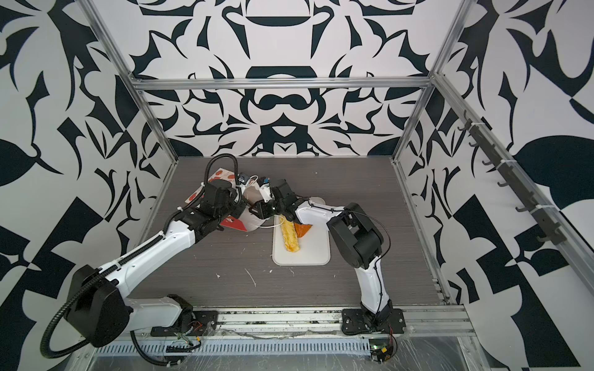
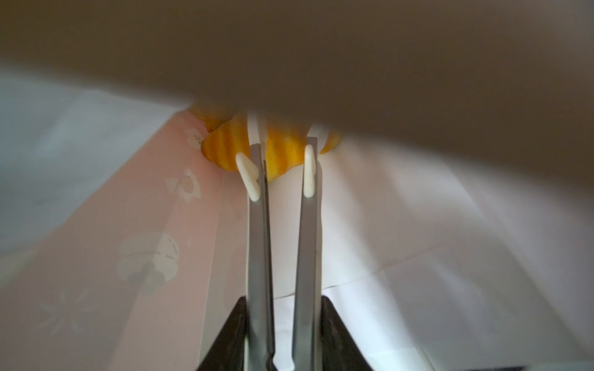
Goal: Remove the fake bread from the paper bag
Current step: 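Pinch the yellow ring-shaped pastry inside the bag with the right gripper's tongs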
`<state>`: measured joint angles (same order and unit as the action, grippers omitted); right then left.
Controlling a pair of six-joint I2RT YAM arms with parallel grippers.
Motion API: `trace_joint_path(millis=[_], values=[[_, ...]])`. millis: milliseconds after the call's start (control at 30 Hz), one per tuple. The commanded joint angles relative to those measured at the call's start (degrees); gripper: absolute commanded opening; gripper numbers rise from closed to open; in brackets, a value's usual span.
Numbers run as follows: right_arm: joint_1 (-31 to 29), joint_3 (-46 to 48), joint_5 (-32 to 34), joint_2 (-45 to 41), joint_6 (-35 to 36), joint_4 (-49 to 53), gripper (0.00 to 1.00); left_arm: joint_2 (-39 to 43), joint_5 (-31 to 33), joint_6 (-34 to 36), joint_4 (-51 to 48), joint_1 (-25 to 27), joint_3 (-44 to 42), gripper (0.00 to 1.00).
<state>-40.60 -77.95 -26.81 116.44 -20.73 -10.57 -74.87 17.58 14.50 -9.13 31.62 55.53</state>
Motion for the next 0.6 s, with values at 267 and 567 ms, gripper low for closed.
trace_joint_path(millis=[267,567], values=[[-0.31,-3.96,-2.11,-0.6,-1.02,-2.38,0.13,0.73,-0.75,-0.88,0.87,0.05,0.88,0.0],[-0.33,-3.46,-1.58,-1.37,-0.81,-1.91,0.0,1.04,-0.16,-0.66,0.97,0.02,0.68,0.0]])
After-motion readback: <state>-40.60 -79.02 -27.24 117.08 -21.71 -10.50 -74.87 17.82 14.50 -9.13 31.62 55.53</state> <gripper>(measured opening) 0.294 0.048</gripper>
